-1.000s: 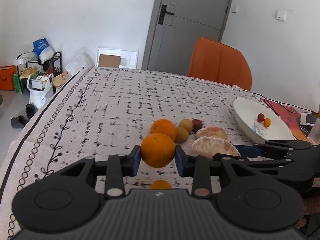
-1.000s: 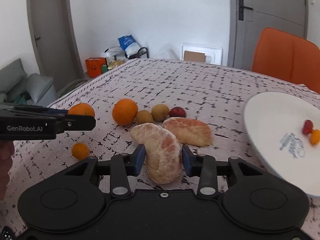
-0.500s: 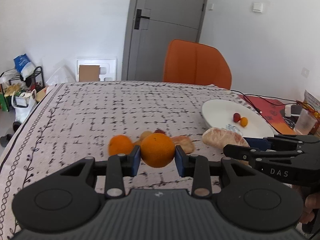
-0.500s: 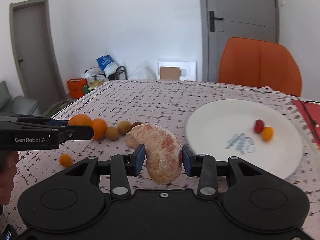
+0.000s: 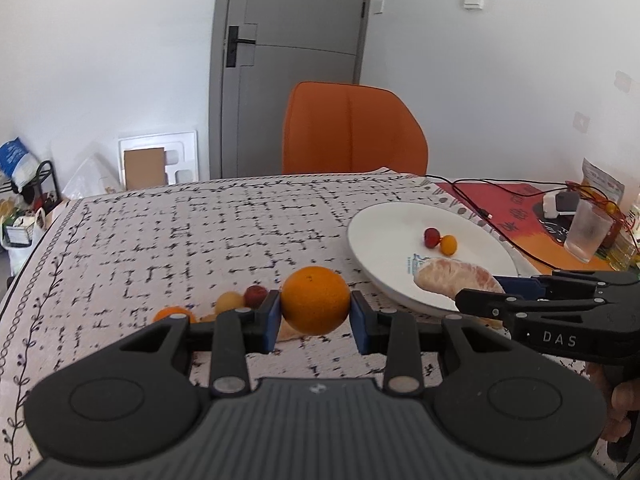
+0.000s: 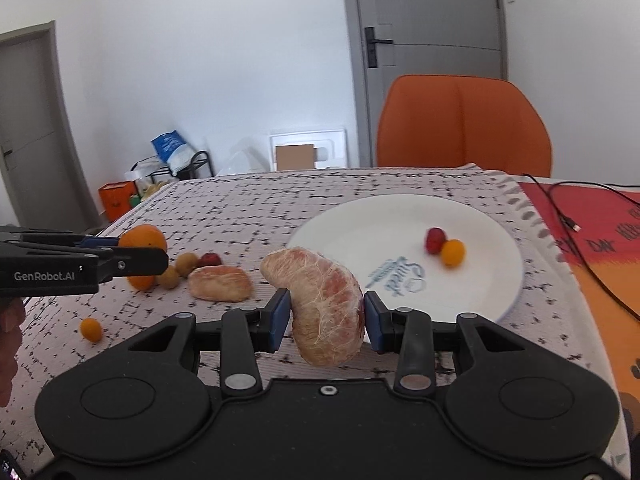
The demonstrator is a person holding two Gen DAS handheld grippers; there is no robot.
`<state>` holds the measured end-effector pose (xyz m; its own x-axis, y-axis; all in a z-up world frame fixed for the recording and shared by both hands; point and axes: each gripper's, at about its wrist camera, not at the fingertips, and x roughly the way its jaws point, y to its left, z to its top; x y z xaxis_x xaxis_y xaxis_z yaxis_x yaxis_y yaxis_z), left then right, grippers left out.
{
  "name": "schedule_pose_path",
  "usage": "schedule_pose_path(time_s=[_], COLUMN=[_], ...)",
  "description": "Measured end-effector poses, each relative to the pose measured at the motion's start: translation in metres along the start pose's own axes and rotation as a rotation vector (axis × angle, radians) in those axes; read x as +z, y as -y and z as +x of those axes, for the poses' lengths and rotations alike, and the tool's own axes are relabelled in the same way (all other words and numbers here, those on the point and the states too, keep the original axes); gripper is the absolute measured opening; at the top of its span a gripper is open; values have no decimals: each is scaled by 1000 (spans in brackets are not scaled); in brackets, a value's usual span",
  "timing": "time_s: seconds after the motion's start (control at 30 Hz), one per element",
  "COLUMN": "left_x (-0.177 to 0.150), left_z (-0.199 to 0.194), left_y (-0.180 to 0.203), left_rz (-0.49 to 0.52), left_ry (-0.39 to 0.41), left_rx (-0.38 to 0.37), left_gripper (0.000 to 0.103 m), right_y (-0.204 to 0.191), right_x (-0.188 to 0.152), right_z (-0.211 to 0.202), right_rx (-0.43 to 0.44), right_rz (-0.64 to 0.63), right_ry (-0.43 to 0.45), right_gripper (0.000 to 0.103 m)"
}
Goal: Organize fruits
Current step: 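Carry the pomelo segment into the plate and open the right gripper while the left gripper carries the orange, then lower the large orange into the plate and open the left gripper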
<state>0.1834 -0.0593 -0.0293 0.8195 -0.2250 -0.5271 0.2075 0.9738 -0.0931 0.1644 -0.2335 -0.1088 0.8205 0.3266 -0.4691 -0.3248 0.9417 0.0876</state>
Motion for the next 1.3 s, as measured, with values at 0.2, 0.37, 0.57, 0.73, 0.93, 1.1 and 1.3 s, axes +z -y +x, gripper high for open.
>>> schedule_pose_path(time_s=[0.2, 0.37, 0.57, 0.73, 0.93, 1.1, 1.3], left_x=[6, 11, 16, 18, 20, 21, 20], left_z=[8, 16, 26, 31, 39, 47, 57], left_y=[12, 22, 35, 43, 51, 58, 69], left_rz=[28, 50, 73, 92, 110, 123, 141], left_ry=[-5, -6, -10, -14, -19, -26, -36], left_rx=[-16, -31, -50, -61, -76, -94, -119], left_gripper=[35, 35, 35, 35, 35, 35, 35], right_y=[16, 28, 40, 47, 50, 51, 52], right_x=[-3, -5, -4, -3, -8, -11, -15], right_z=[-2, -2, -2, 0, -4, -12, -20], right_rx=[-26, -44, -65, -84, -105, -107, -117], right_rz=[30, 54, 73, 98, 104, 108, 116], right_ry=[4, 9, 18, 25, 29, 30, 31], right_gripper=[38, 38, 38, 43, 52, 56, 58])
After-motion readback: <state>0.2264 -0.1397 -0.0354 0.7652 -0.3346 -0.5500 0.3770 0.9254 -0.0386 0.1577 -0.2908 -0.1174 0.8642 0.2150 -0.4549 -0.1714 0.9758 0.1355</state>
